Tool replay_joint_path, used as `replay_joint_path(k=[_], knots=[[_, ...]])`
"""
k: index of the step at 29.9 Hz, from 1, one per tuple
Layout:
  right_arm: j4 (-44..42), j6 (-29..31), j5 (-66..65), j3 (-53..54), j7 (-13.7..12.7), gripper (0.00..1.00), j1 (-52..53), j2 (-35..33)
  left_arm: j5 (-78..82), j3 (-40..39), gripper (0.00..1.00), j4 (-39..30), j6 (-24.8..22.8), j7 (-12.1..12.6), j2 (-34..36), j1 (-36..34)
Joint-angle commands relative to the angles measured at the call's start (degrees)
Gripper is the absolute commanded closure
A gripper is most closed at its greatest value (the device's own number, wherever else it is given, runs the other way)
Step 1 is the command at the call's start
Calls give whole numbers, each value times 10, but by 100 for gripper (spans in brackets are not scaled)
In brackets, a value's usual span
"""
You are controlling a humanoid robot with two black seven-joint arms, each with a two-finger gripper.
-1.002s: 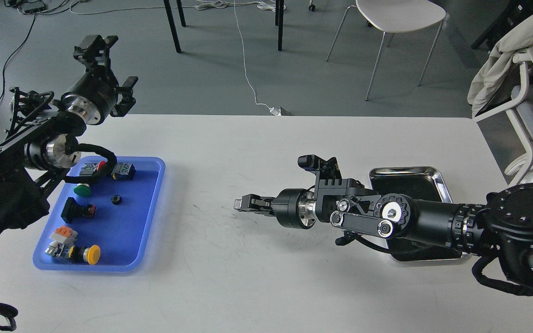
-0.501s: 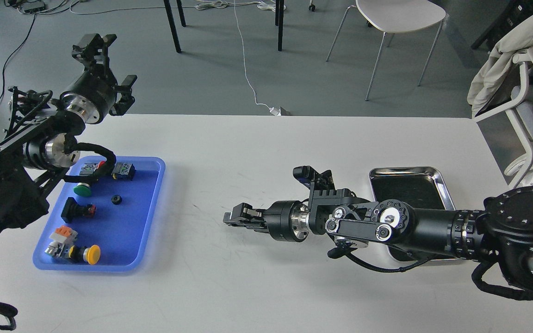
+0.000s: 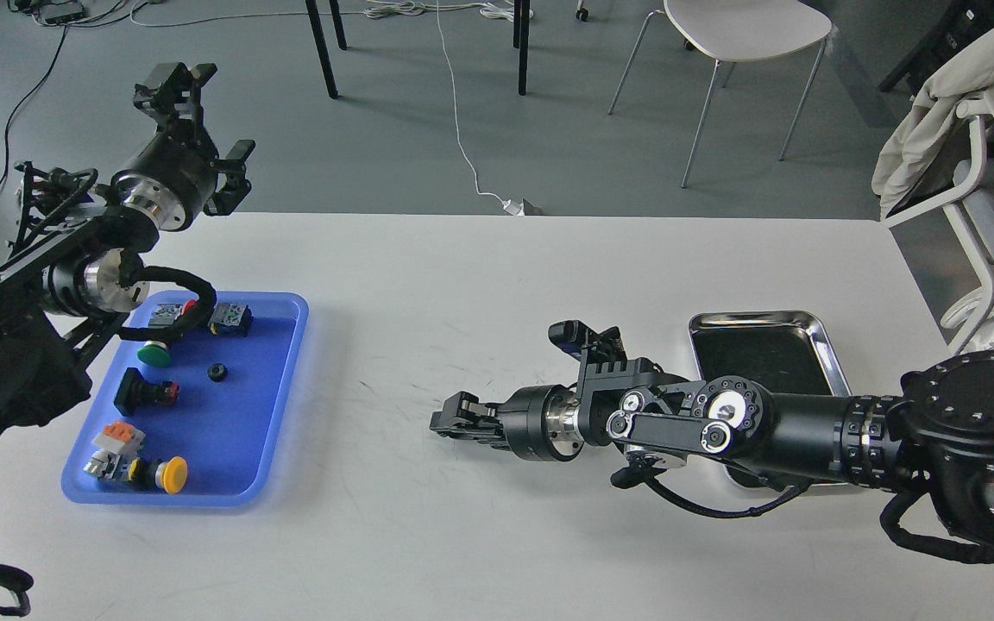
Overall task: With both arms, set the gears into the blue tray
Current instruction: 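Lift the black part and carry it toward the table centre, then set the black part on the table, open and withdraw right gripper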
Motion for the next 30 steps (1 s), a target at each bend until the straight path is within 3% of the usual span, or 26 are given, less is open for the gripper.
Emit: replay_joint_path(k=[1,5,9,20,30], knots=[[2,-1,11,0,0,40,1,0,0,0,2,0,1,0,-1,0],[5,-3,11,1,4,19,5,0,0,0,2,0,1,0,-1,0],[-2,-2,11,15,6,8,14,0,0,1,2,0,1,0,0,0],[-2,34,12,120,7,6,72,-1,1,4,2,1,2,0,0,-1],[11,46,28,322,18,6,15,-213,1,5,2,1,7,0,-2,-2]])
